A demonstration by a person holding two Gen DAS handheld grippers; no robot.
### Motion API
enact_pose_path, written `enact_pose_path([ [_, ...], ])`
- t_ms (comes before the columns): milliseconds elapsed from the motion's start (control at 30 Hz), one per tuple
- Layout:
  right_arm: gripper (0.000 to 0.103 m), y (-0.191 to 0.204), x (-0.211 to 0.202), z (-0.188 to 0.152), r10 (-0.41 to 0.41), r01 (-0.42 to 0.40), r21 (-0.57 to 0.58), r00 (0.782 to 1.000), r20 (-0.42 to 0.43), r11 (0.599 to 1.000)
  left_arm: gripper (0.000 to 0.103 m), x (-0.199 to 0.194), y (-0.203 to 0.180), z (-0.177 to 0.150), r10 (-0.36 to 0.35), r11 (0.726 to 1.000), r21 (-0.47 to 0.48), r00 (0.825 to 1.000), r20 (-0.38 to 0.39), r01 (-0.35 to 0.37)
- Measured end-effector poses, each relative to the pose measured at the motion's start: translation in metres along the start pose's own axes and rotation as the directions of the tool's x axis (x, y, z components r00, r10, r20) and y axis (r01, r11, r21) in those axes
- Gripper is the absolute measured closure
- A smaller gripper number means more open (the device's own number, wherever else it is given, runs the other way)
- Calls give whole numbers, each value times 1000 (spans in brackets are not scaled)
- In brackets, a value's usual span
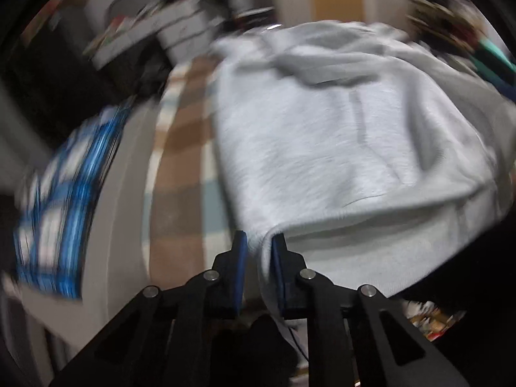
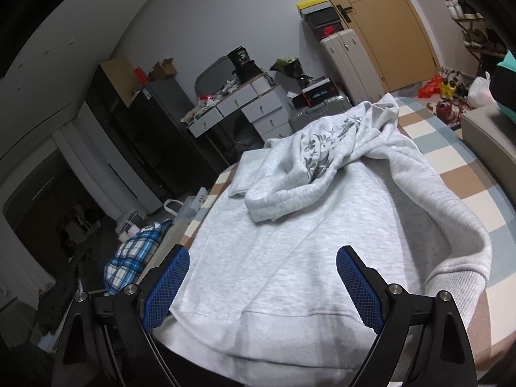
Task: Fold large clothes
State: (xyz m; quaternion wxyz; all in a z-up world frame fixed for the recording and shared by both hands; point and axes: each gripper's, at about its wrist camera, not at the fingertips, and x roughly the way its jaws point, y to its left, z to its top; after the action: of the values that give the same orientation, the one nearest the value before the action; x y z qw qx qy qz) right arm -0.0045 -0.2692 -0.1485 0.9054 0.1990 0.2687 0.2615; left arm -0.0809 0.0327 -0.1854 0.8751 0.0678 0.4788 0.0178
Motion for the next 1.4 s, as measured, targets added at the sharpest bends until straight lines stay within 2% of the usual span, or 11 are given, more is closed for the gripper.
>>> enact_pose_path([
  [300, 10, -29, -15, 9, -16, 14, 116, 1000, 15, 993, 82, -10, 35, -8, 8, 983, -185, 1000, 0, -8],
  [500, 10, -14, -37, 17, -217, 194, -146, 963, -161, 970, 81, -31, 36, -16, -13, 986, -166, 999, 45, 21],
  [667, 10, -3, -32, 4, -456, 339, -429, 866, -206, 837, 77, -58, 18, -9, -90, 989, -105, 987, 132, 105],
  [767, 11, -8, -14, -8, -533, 334, -518, 791, -301, 787, 37, -65, -14, 2, -157, 988, 22, 974, 161, 156],
  [833, 12, -11, -8, -17, -577, 331, -573, 750, -322, 750, 36, -67, -37, 9, -166, 983, 109, 967, 191, 147],
  [933, 42, -22, -2, -29, -663, 348, -686, 702, -261, 639, 36, -55, -75, 22, -177, 963, 235, 969, 172, 134],
  [1000, 50, -47, 2, -23, -668, 378, -618, 661, -341, 689, 36, -44, -93, 29, -161, 950, 290, 975, 153, 112],
  [1167, 60, -70, -6, -20, -670, 434, -554, 657, -345, 711, 36, -6, -107, 39, -79, 954, 297, 989, 126, 39],
  [1300, 55, -49, -1, -23, -707, 445, -645, 673, -217, 621, 36, 15, -102, 32, -51, 959, 282, 996, 77, 27],
  [1333, 55, -42, 0, -22, -696, 444, -656, 696, -176, 610, 34, 22, -101, 29, -19, 958, 288, 998, 61, 0],
  [1400, 56, -38, -3, -17, -594, 397, -603, 788, -163, 692, 34, 19, -95, 28, -39, 968, 252, 998, 59, 23],
])
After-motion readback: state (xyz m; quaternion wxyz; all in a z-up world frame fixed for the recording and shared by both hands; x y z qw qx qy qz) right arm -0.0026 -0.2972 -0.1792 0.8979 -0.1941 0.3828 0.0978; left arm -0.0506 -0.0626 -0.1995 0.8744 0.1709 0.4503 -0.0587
